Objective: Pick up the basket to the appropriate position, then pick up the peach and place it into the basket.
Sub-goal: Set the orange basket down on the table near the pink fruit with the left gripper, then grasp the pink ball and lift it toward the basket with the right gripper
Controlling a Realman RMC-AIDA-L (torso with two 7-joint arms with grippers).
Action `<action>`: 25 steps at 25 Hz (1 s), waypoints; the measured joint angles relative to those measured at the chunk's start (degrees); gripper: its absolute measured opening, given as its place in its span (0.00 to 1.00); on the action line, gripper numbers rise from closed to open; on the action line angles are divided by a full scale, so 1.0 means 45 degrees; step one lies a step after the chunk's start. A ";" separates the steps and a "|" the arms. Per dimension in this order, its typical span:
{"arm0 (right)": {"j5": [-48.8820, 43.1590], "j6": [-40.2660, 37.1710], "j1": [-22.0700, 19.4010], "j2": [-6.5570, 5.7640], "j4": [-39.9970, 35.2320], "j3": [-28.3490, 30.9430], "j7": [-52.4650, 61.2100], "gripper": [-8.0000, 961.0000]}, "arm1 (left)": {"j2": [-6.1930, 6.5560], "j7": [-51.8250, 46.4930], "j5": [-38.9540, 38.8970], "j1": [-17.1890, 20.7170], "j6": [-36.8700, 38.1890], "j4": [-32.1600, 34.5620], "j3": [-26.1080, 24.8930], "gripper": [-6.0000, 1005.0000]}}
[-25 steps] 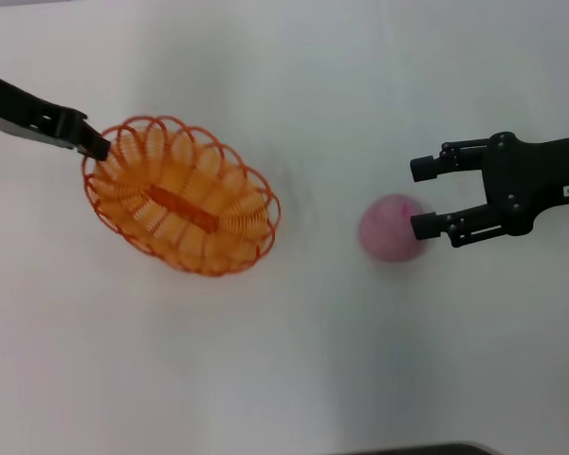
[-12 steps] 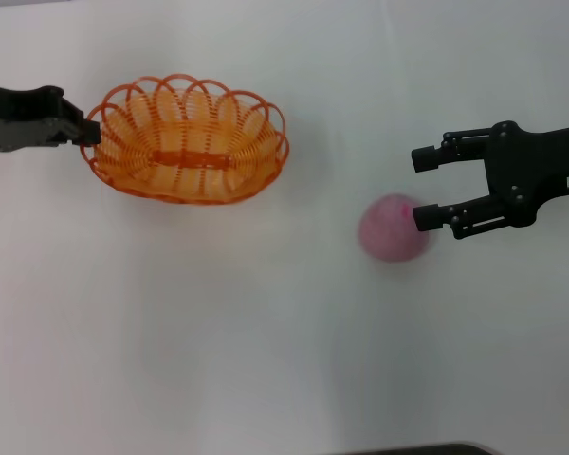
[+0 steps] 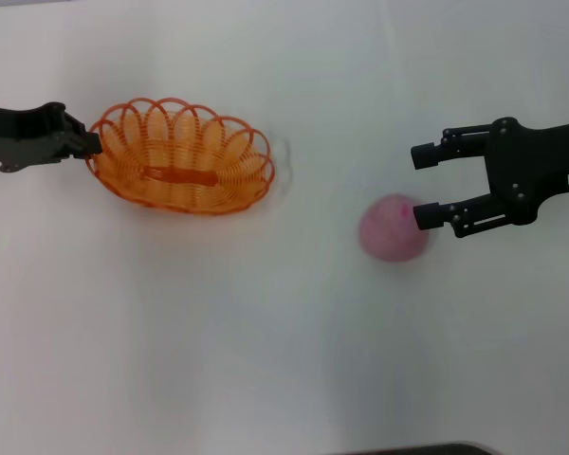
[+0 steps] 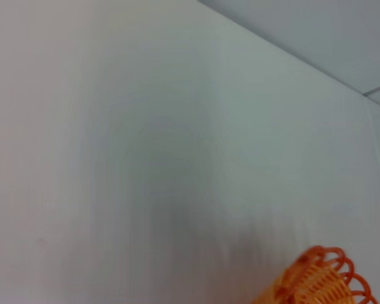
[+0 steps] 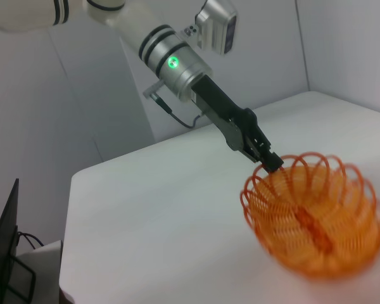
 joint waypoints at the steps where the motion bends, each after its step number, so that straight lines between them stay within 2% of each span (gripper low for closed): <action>1: 0.0000 -0.0007 -0.0017 0.0001 0.0000 0.0003 -0.0016 0.90 | -0.0049 -0.0002 0.0020 0.0025 -0.0118 0.0001 0.0010 0.07; 6: -0.0001 -0.0071 -0.0088 0.0004 0.0007 0.0116 -0.0036 0.90 | -0.0169 0.0068 0.0033 0.0271 -0.0701 -0.0014 0.0112 0.08; 14: -0.0002 -0.0119 -0.0222 -0.0006 0.0076 0.0255 -0.0036 0.90 | -0.0152 0.1584 -0.0132 0.0747 -0.1026 0.0272 0.0018 0.35; 16: -0.0001 -0.0120 -0.0227 -0.0008 0.0093 0.0304 -0.0036 0.90 | -0.0176 0.2394 -0.0603 0.1054 -0.1077 0.0611 -0.0047 0.43; 20: -0.0001 -0.0119 -0.0188 0.0011 0.0116 0.0450 -0.0026 0.90 | -0.0356 0.4413 -0.2736 0.1953 -0.1243 0.1356 -0.0070 0.62; 21: -0.0001 -0.0119 -0.0179 0.0028 0.0117 0.0481 -0.0011 0.90 | -0.0398 0.5661 -0.4085 0.2482 -0.1288 0.1580 -0.0068 0.67; 22: -0.0001 -0.0119 -0.0169 0.0039 0.0118 0.0489 0.0004 0.90 | -0.0399 0.5829 -0.4247 0.2535 -0.1288 0.1591 -0.0068 0.72; 25: 0.0000 -0.0118 -0.0150 0.0074 0.0119 0.0538 0.0053 0.90 | -0.0403 0.7300 -0.5525 0.3054 -0.1225 0.1608 -0.0073 0.72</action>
